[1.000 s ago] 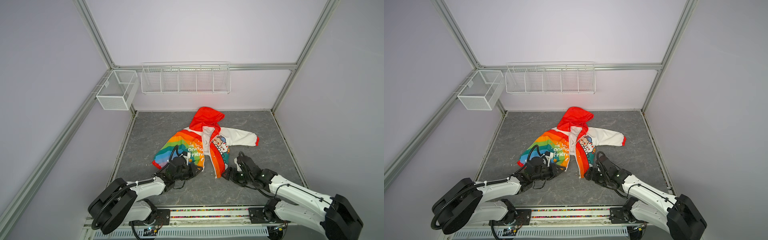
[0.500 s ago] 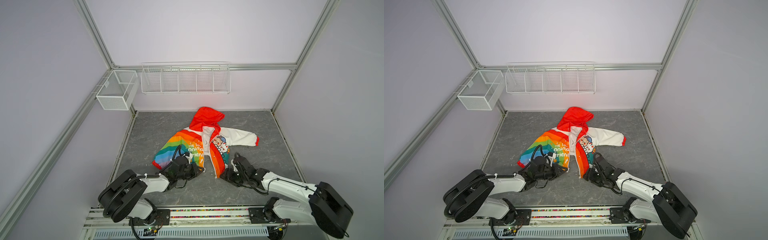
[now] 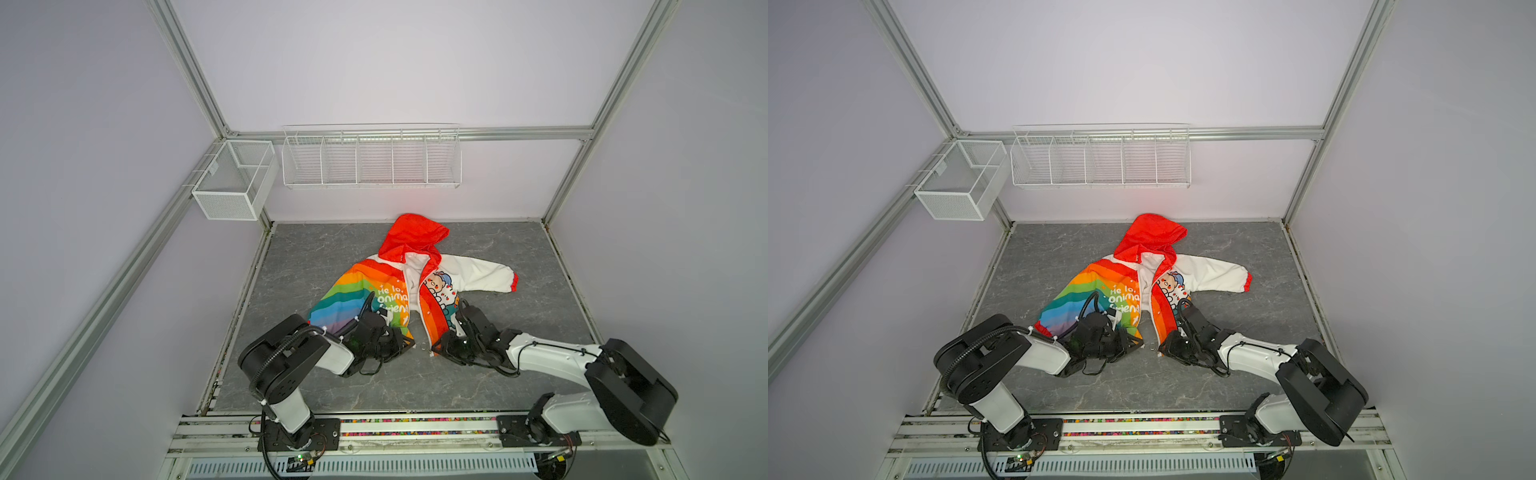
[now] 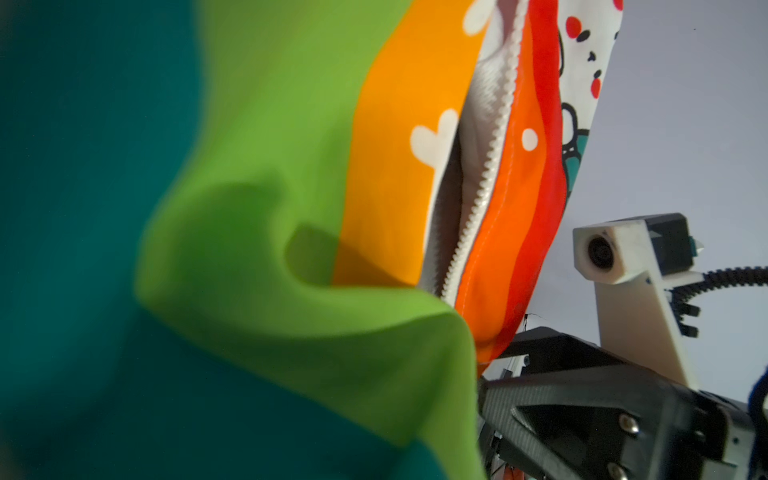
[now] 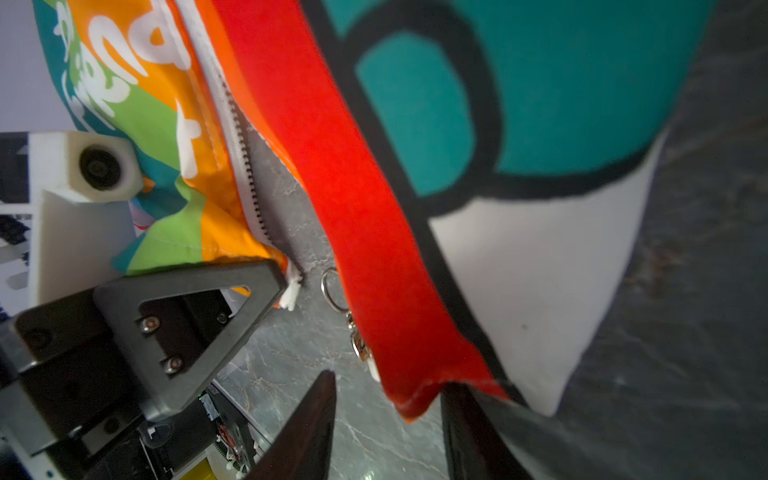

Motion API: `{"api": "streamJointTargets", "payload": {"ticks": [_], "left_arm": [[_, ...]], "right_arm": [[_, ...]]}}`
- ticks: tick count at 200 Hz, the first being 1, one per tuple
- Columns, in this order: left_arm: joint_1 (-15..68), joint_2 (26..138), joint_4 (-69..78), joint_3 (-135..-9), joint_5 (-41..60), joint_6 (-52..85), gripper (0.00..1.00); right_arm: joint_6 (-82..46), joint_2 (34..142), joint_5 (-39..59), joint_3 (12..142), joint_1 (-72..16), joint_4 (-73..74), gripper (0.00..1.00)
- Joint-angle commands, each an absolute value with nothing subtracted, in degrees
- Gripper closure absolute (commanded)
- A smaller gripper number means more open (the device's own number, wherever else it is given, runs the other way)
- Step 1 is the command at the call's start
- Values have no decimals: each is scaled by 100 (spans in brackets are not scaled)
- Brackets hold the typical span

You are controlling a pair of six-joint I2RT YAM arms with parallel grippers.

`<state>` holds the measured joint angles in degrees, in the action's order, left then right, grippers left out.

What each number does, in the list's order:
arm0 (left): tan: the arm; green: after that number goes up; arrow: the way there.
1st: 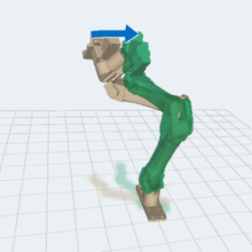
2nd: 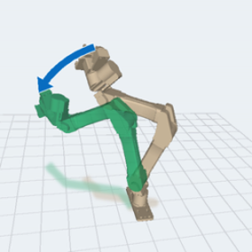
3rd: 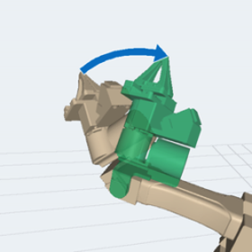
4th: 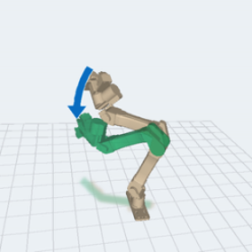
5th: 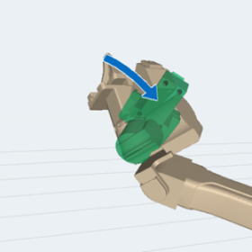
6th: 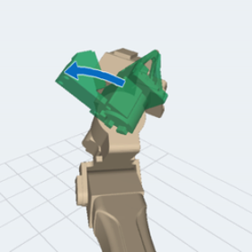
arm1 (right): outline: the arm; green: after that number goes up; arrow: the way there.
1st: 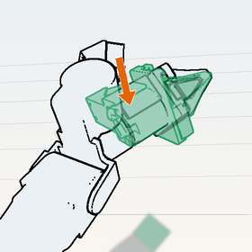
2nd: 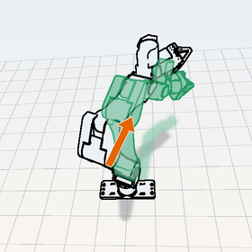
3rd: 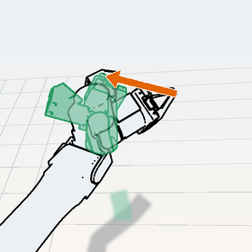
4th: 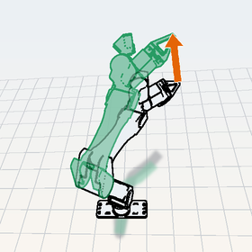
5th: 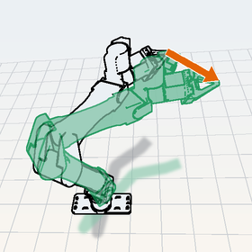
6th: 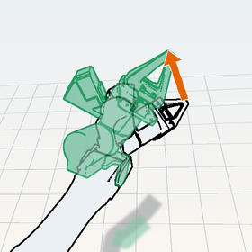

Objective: Zip up the jacket

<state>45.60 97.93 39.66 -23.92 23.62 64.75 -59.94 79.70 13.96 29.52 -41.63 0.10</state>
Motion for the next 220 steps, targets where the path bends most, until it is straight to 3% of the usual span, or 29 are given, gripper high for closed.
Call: {"api": "streamJointTargets", "payload": {"ticks": [1, 82, 220], "left_arm": [[4680, 10027, 4155, -2549, 2303, 6656, 100], [4781, 10118, 4173, -2598, 2219, 6681, 100], [4781, 10310, 4506, -2482, 2224, 6813, 100]], "right_arm": [[-5959, 8150, 1454, 3042, -4168, 52, 58], [-5917, 8481, 1556, 3188, -4168, 193, 76], [-5845, 8866, 1823, 3261, -4205, 563, 79]]}}
